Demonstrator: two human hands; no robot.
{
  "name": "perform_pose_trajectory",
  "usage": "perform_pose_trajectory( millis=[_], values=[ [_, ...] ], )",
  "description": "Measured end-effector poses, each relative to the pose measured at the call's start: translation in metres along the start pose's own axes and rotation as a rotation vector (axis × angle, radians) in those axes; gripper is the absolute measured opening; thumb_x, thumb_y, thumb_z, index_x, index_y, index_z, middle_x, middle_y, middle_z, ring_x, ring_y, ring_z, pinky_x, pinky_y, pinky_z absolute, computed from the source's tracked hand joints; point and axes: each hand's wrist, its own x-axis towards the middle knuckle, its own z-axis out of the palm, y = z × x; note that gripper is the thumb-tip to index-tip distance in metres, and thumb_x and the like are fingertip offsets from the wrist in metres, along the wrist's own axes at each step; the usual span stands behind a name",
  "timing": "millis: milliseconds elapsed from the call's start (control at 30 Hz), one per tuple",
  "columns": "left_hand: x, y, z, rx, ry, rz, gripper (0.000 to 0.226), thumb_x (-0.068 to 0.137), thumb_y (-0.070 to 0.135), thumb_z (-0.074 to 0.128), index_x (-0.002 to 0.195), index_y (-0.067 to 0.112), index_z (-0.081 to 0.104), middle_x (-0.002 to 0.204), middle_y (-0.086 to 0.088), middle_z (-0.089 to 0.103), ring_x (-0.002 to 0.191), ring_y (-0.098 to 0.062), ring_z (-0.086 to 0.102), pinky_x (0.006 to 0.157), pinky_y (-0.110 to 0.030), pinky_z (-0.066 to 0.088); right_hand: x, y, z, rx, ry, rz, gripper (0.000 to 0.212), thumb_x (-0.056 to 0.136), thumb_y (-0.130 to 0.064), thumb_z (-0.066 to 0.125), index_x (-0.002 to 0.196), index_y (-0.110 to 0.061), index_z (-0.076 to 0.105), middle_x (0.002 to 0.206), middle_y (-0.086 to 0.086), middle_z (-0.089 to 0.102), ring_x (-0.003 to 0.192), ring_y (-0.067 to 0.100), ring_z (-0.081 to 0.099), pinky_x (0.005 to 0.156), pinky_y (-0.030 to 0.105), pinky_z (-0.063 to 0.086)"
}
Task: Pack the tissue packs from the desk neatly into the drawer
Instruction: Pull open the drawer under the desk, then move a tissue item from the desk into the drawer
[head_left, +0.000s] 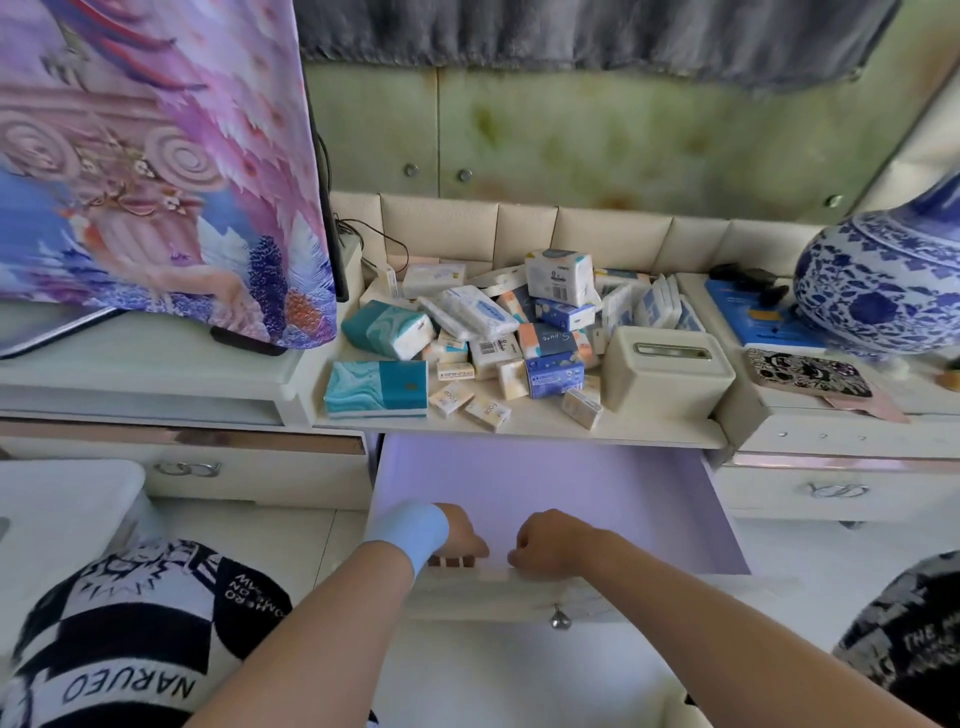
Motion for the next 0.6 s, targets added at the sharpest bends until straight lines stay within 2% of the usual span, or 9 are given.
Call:
perform_pose_trajectory(
  millis=[100, 200, 267, 333, 400, 467, 600],
  values=[
    [-0.008, -0.004, 0.005, -0.013, -0.023, 0.034, 0.039, 0.093, 0.048, 0.048, 0.112, 0.020, 0.067, 0.107, 0.003, 0.067, 0.088, -0.019, 0.065, 0.088, -0.034, 0.049, -0.004, -0.006, 0.009, -0.033, -0.079, 0.006, 0.032, 0.090, -0.039, 0.055, 0.088, -0.011, 0.069, 0.091, 0.003, 0.067, 0.086, 0.022, 0.063, 0.077, 0.031, 0.051],
    [-0.016, -0.011, -0.004, 0.000, 0.090, 0.082, 0.043, 0.093, 0.047, 0.048, 0.120, 0.018, 0.064, 0.114, 0.000, 0.068, 0.096, -0.020, 0.065, 0.091, -0.036, 0.050, -0.007, -0.014, 0.006, -0.072, -0.149, 0.000, 0.033, 0.090, -0.032, 0.051, 0.094, -0.009, 0.074, 0.090, 0.004, 0.075, 0.083, 0.023, 0.072, 0.085, 0.036, 0.058],
    [-0.023, -0.015, -0.018, 0.002, 0.199, 0.116, 0.039, 0.094, 0.044, 0.050, 0.123, 0.022, 0.064, 0.120, 0.001, 0.065, 0.103, -0.020, 0.062, 0.093, -0.034, 0.050, -0.003, -0.019, -0.006, -0.137, -0.046, -0.036, 0.032, 0.091, -0.027, 0.046, 0.101, -0.010, 0.073, 0.100, 0.005, 0.074, 0.095, 0.025, 0.069, 0.088, 0.038, 0.056],
    [-0.031, -0.019, -0.039, 0.036, 0.327, 0.131, 0.036, 0.095, 0.042, 0.048, 0.125, 0.027, 0.063, 0.127, 0.004, 0.060, 0.111, -0.020, 0.058, 0.095, -0.034, 0.047, 0.005, -0.026, -0.028, -0.114, 0.127, -0.079, 0.031, 0.094, -0.026, 0.045, 0.112, -0.020, 0.069, 0.116, 0.000, 0.067, 0.108, 0.024, 0.061, 0.092, 0.038, 0.052],
    [-0.035, -0.029, -0.062, 0.031, 0.454, 0.120, 0.034, 0.095, 0.042, 0.046, 0.125, 0.032, 0.059, 0.128, 0.005, 0.058, 0.112, -0.021, 0.055, 0.096, -0.035, 0.046, 0.015, -0.037, -0.056, -0.013, 0.257, -0.121, 0.029, 0.095, -0.028, 0.047, 0.116, -0.028, 0.066, 0.123, -0.003, 0.062, 0.111, 0.020, 0.058, 0.091, 0.033, 0.050],
    [-0.036, -0.047, -0.083, 0.032, 0.543, 0.112, 0.034, 0.095, 0.039, 0.047, 0.128, 0.032, 0.055, 0.130, 0.004, 0.056, 0.112, -0.022, 0.055, 0.096, -0.037, 0.047, 0.026, -0.050, -0.084, 0.051, 0.342, -0.158, 0.029, 0.094, -0.026, 0.049, 0.119, -0.029, 0.064, 0.125, -0.003, 0.061, 0.110, 0.019, 0.058, 0.089, 0.031, 0.051],
    [-0.035, -0.095, -0.102, 0.100, 0.659, 0.053, 0.045, 0.095, 0.033, 0.050, 0.139, 0.028, 0.045, 0.141, 0.000, 0.042, 0.127, -0.024, 0.044, 0.100, -0.037, 0.043, 0.060, -0.083, -0.119, 0.050, 0.445, -0.249, 0.037, 0.092, -0.026, 0.053, 0.129, -0.030, 0.056, 0.139, -0.002, 0.050, 0.116, 0.022, 0.056, 0.095, 0.037, 0.050]
  ],
)
